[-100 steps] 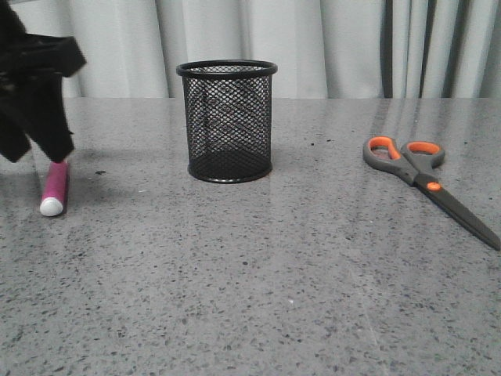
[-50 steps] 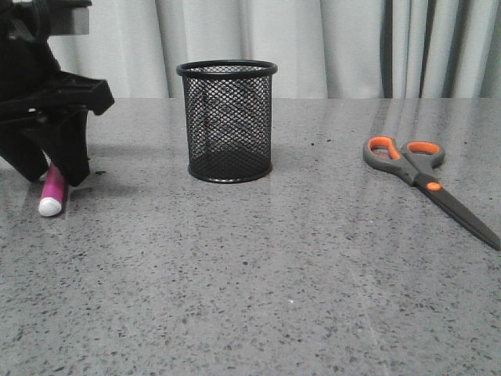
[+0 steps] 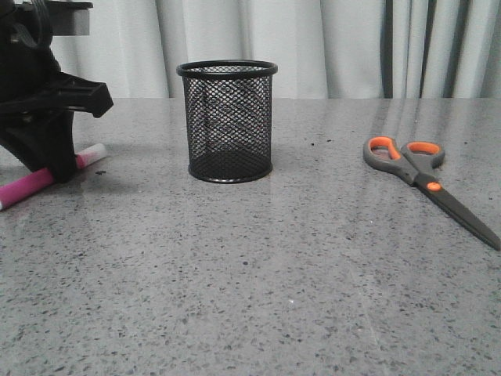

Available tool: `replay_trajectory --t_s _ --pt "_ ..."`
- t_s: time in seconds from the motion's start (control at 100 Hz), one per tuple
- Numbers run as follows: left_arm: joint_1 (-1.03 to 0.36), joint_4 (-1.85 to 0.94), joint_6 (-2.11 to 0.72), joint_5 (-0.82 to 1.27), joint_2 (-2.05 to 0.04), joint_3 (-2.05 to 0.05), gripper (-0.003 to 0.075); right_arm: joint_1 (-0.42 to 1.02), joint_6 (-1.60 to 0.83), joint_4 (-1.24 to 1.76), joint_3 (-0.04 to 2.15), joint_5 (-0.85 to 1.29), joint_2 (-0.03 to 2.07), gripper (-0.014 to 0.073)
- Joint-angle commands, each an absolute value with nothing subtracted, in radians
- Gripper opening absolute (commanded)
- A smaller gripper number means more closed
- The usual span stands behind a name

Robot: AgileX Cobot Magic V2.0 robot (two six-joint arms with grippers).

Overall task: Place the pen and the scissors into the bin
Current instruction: 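Lift the pink marker with the left gripper over the mesh cup, then lower the marker into the mesh cup and open the left gripper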

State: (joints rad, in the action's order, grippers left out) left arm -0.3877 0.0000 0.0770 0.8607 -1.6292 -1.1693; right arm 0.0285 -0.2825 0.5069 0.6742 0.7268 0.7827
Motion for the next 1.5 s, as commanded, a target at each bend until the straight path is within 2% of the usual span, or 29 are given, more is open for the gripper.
replay_trajectory --t_s 0.0,0.27,0.54,0.95,1.39,1.49 --pt "-0.396 0.0 0.08 0.844 -1.605 -1.191 -0.002 0.022 -0.295 0.524 0.709 0.673 0.784 0.0362" --pt "-0.4 0.0 0.047 0.769 -1.482 -1.191 -0.002 0.022 -0.295 0.524 0.709 0.673 0.784 0.0362" --pt "-0.514 -0.055 0.025 0.432 -1.275 -1.191 -0.002 0.022 -0.295 0.524 0.709 0.673 0.784 0.0362" --pt "-0.664 -0.058 0.027 -0.055 -1.444 -1.191 -0.002 0.022 -0.295 0.524 0.709 0.684 0.784 0.0362" --pt "-0.675 -0.058 0.027 -0.02 -1.55 -1.191 -0.0015 0.022 -0.295 0.524 0.709 0.692 0.784 0.0362" --pt "-0.675 -0.058 0.027 0.0 -1.552 -1.191 0.0051 0.022 -0.295 0.524 0.709 0.69 0.784 0.0362"
